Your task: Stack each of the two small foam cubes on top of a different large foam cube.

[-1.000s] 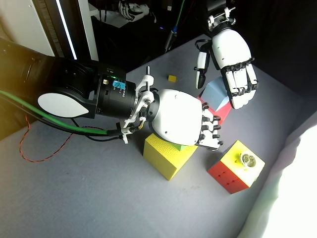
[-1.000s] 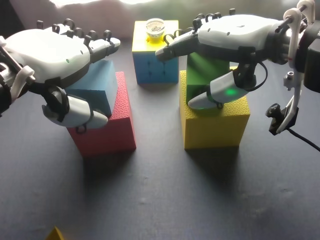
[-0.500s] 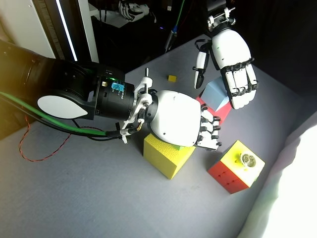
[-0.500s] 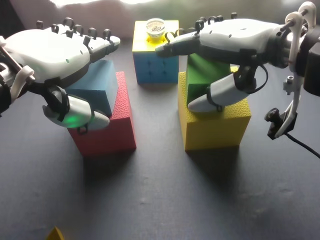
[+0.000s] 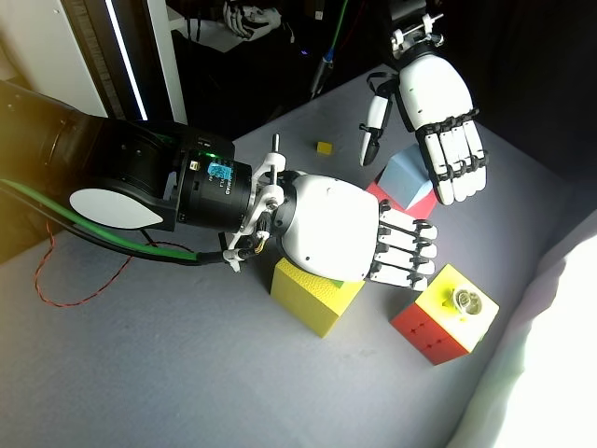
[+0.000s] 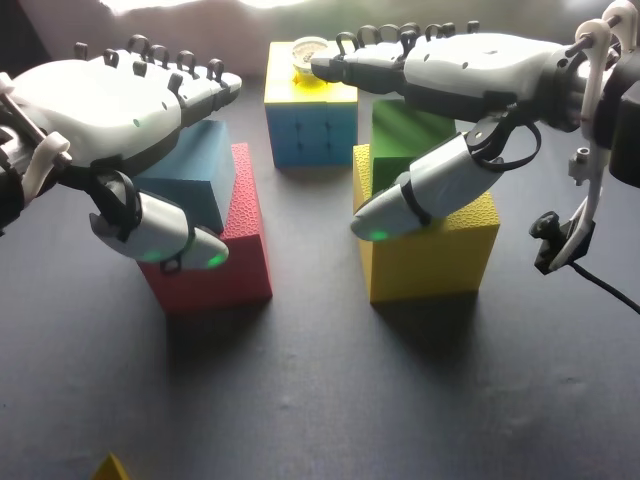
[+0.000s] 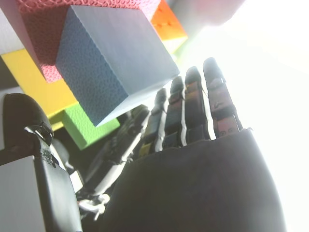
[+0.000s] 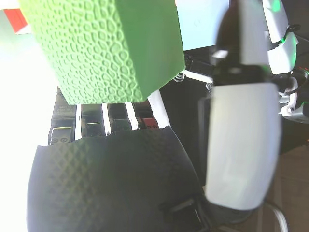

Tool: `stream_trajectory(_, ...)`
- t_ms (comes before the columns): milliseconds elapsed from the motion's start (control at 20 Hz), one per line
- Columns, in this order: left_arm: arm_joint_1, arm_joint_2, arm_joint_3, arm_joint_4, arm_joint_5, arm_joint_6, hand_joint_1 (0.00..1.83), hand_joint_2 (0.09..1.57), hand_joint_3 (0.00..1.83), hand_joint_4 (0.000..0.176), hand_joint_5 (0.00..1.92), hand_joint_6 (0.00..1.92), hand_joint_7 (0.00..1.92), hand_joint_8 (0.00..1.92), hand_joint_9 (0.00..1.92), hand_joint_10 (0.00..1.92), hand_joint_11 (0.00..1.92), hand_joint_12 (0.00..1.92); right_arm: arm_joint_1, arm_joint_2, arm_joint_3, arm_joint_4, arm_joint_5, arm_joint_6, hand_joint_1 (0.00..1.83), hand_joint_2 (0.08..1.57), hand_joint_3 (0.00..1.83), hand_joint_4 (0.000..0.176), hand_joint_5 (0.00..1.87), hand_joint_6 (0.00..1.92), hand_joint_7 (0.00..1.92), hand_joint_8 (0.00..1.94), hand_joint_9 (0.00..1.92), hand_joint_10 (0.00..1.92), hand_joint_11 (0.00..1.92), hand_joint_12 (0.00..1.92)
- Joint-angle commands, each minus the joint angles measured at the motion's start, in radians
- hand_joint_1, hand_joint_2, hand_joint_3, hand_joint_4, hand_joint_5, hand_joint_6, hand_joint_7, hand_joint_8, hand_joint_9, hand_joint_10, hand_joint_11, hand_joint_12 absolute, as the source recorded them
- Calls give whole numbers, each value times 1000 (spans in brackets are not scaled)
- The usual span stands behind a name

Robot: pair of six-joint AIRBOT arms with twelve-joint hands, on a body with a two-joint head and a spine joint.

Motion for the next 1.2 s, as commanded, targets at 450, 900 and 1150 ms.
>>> stream_trajectory(450,14,95,-81,81,-59,-34,238,777,0,0,0,0,0,0,0,0,0,0,26,110,-14,-220,351,296,137,686,0,0,0,0,0,0,0,0,0,0)
stream_trajectory(900,34,165,-140,332,-63,-277,82,812,5,0,0,0,0,0,0,0,0,0,-232,343,-113,-612,816,361,0,773,22,0,0,0,0,0,0,0,0,0)
stream_trajectory(1150,46,152,-139,341,-65,-286,93,793,0,0,0,0,0,0,0,0,0,0,-234,374,-143,-737,810,361,33,782,16,0,0,0,0,0,0,0,0,0)
